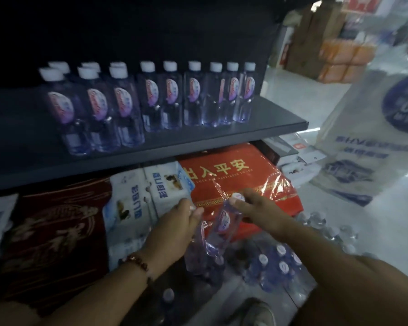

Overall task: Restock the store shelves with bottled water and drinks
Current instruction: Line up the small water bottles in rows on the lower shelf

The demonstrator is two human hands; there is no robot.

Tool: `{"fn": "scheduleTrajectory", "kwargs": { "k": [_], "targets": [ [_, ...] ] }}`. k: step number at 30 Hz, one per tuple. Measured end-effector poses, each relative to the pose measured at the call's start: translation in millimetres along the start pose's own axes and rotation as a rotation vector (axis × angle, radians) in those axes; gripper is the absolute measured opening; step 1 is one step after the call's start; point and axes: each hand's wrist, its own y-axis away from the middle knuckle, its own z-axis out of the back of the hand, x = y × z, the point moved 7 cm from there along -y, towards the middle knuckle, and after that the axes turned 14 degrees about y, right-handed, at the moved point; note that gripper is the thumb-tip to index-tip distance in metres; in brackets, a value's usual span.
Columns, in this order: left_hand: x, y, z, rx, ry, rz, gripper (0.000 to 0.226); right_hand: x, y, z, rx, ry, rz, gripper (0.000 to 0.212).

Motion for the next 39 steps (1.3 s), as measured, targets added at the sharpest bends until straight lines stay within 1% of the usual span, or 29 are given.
{"fn": "scheduleTrajectory", "kwargs": {
  "k": [2, 4, 6, 7, 8, 10, 12, 13, 14, 15, 17, 19, 21, 24, 25, 27, 28, 30, 31, 32, 34, 36, 37, 39],
  "targets": [
    [4, 1, 26, -0.124, 0.243, 0.037, 0.019, 23, 1, 1, -0.056, -0.169, 0.019, 0.025],
    [7, 2, 47, -0.282, 0.455, 0.052, 0.016, 46, 0, -1, -0.1, -0.297, 0.049, 0.032],
    [6, 4, 64, -0.418, 0.564, 0.029, 0.02, 64, -5, -6, -0.11, -0.435, 0.058, 0.046],
    [4, 4, 69, -0.438, 0.572, 0.03, 0.02, 71, -8, -8, -0.113, -0.502, 0.05, 0.052],
    [1, 4, 71, -0.429, 0.577, 0.031, 0.018, 76, -11, -11, -0.115, -0.562, 0.037, 0.056],
    [-2, 1, 70, -0.333, 0.589, 0.07, 0.014, 85, -19, -18, -0.105, -0.683, 0.011, 0.064],
    [-2, -3, 67, -0.183, 0.587, 0.101, 0.037, 96, -27, -27, -0.063, -0.738, 0.007, 0.071],
    [-6, -3, 64, -0.107, 0.601, 0.089, 0.043, 101, -31, -32, -0.05, -0.726, 0.009, 0.074],
    [-9, -3, 62, -0.046, 0.624, 0.07, 0.041, 107, -33, -36, -0.042, -0.71, 0.011, 0.077],
    [-11, -3, 62, -0.021, 0.646, 0.063, 0.034, 112, -36, -40, -0.033, -0.704, 0.021, 0.08],
    [-8, -4, 68, -0.045, 0.664, 0.095, 0.025, 119, -40, -51, -0.002, -0.696, 0.026, 0.087],
    [2, -7, 74, -0.039, 0.641, 0.138, 0.027, 122, -44, -62, 0.05, -0.692, 0.016, 0.087],
    [11, -10, 82, -0.025, 0.626, 0.184, 0.031, 121, -49, -72, 0.143, -0.679, 0.037, 0.074],
    [21, -14, 90, -0.009, 0.678, 0.243, 0.027, 116, -51, -76, 0.239, -0.678, 0.066, 0.049],
    [21, -15, 93, -0.009, 0.695, 0.255, 0.031, 114, -50, -77, 0.268, -0.638, 0.073, 0.047],
    [22, -18, 96, -0.017, 0.751, 0.268, 0.045, 110, -47, -84, 0.346, -0.505, 0.066, 0.058],
    [22, -19, 96, -0.015, 0.771, 0.27, 0.047, 107, -45, -87, 0.376, -0.472, 0.058, 0.062],
    [18, -22, 97, -0.015, 0.782, 0.264, 0.032, 104, -46, -90, 0.373, -0.482, 0.032, 0.062],
    [16, -24, 100, -0.025, 0.804, 0.264, 0.024, 101, -47, -90, 0.347, -0.493, 0.001, 0.061],
    [18, -27, 103, -0.053, 0.855, 0.274, 0.023, 101, -46, -89, 0.326, -0.525, -0.033, 0.061],
    [26, -34, 114, -0.147, 1.021, 0.353, 0.032, 94, -43, -92, 0.324, -0.605, -0.155, 0.068],
    [37, -40, 128, -0.236, 1.165, 0.435, 0.033, 85, -35, -101, 0.396, -0.648, -0.28, 0.077],
    [43, -42, 134, -0.279, 1.212, 0.469, 0.033, 86, -28, -107, 0.448, -0.7, -0.32, 0.076],
    [54, -42, 140, -0.36, 1.231, 0.508, 0.044, 89, -19, -117, 0.5, -0.841, -0.353, 0.076]
  ]
}}
